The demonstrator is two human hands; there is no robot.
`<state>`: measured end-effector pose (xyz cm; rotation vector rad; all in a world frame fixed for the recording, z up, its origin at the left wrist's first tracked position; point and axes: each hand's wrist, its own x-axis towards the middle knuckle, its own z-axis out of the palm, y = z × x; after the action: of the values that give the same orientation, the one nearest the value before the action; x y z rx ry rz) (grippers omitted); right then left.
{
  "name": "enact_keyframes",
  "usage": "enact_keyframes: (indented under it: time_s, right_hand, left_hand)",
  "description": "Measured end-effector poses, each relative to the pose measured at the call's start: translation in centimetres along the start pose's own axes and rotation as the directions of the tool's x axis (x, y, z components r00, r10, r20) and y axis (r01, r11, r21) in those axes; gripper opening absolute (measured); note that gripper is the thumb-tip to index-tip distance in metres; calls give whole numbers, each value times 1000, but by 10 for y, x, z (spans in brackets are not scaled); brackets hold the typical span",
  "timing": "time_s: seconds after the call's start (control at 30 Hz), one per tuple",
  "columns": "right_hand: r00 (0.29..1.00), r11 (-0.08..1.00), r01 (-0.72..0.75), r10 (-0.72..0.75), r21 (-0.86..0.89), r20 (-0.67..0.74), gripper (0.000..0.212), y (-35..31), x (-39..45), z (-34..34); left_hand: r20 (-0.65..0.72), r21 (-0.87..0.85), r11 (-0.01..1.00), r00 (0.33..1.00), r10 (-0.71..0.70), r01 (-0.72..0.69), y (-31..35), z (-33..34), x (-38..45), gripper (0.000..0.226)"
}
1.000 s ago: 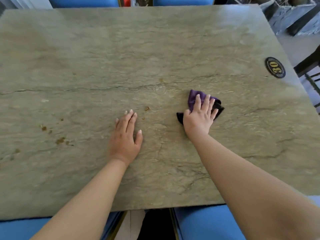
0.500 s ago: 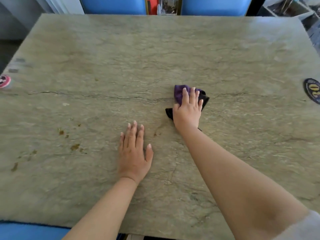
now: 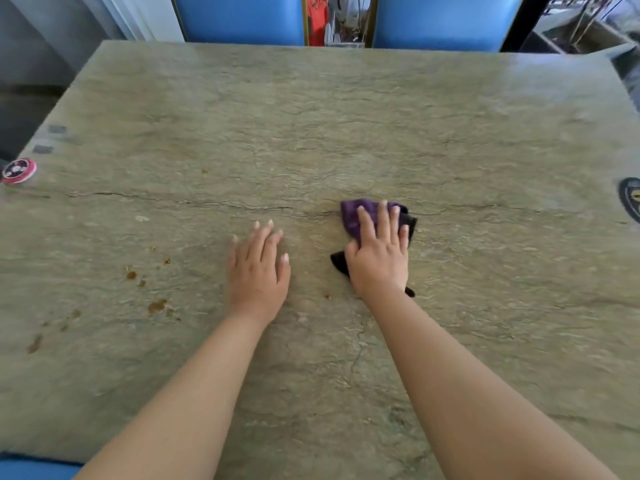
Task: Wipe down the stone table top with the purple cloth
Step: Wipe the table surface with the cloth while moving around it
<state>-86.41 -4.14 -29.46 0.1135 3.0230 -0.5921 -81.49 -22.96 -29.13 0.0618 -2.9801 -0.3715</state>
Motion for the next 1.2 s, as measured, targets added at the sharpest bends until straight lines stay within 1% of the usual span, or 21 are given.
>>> enact_keyframes:
  time_s: [0.07, 0.13, 0.2, 0.3, 0.37, 0.43, 0.5, 0.57, 0.63, 0.67, 0.7, 0.77, 0.83, 0.9, 0.93, 1.0, 1.03, 1.1, 1.13, 1.17, 1.2]
  right_hand:
    - [992, 993, -118, 117, -25, -40, 62, -5, 26, 2]
    - [981, 981, -188, 185, -42, -59, 63, -12, 58, 3]
    - [974, 975, -216, 212, -47, -73, 63, -21, 89, 5]
    - [982, 980, -187, 185, -61, -38, 62, -42, 127, 8]
    - [997, 996, -80, 81, -48, 20, 60, -62, 141, 10]
    - [986, 991, 132, -130, -17, 100, 57, -85, 139, 15]
    - [919, 935, 351, -356, 60, 171, 56, -104, 117, 24]
    - [830, 852, 495, -522, 171, 197, 55, -102, 91, 28]
    - [743, 767, 561, -632, 310, 219, 53, -78, 79, 20]
    - [717, 738, 556, -658, 382, 230, 53, -62, 79, 13]
    - [719, 730, 529, -656, 433, 229, 53, -44, 82, 5]
    - [810, 787, 442, -557, 431, 185, 54, -16, 96, -6]
    - [918, 888, 337, -384, 313, 100, 54, -9, 110, -10]
    - [972, 958, 215, -229, 190, 56, 54, -27, 112, -5]
    - [978, 968, 187, -200, 167, 61, 54, -40, 108, -2]
    - [958, 944, 251, -274, 213, 87, 53, -64, 92, 6]
    - [926, 915, 318, -355, 247, 126, 52, -71, 80, 10]
    - [830, 844, 426, -508, 324, 232, 53, -67, 56, 11]
    - [800, 820, 429, -539, 378, 264, 54, -57, 48, 8]
    - [802, 813, 390, -531, 432, 274, 54, -44, 41, 2]
    - [833, 818, 328, -486, 472, 263, 55, -28, 36, -4]
  left_hand:
    - [87, 70, 997, 995, -47, 41, -9, 6, 20, 64]
    - [96, 111, 990, 990, -100, 89, -13, 14, 26, 70]
    - [73, 118, 989, 992, -102, 93, -12, 16, 26, 69]
    - [75, 117, 990, 994, -81, 72, -12, 14, 24, 69]
    - [83, 116, 991, 994, -77, 67, -13, 14, 25, 70]
    - [62, 78, 994, 995, -82, 77, -12, 14, 25, 70]
    - [8, 12, 993, 994, -113, 113, -12, 14, 23, 67]
    - [-55, -51, 987, 987, -152, 149, -13, 15, 22, 64]
    - [-58, -63, 986, 986, -156, 153, -15, 16, 23, 64]
    - [-40, -42, 989, 989, -145, 143, -16, 17, 23, 65]
    - [-19, -16, 991, 991, -136, 136, -15, 17, 23, 67]
    - [10, 25, 991, 991, -132, 131, -15, 17, 24, 70]
    - [19, 46, 991, 992, -125, 124, -15, 16, 25, 72]
    - [24, 44, 992, 993, -116, 114, -15, 17, 25, 74]
    - [29, 36, 993, 993, -115, 114, -16, 16, 25, 74]
    - [21, 10, 994, 994, -106, 106, -17, 17, 25, 73]
    - [12, -5, 995, 995, -100, 100, -18, 16, 25, 72]
    - [6, -33, 995, 996, -94, 94, -19, 16, 25, 72]
    - [11, -43, 994, 995, -96, 97, -19, 17, 25, 73]
    - [14, -47, 994, 995, -99, 99, -19, 16, 25, 75]
    - [9, -49, 994, 995, -98, 99, -18, 16, 24, 76]
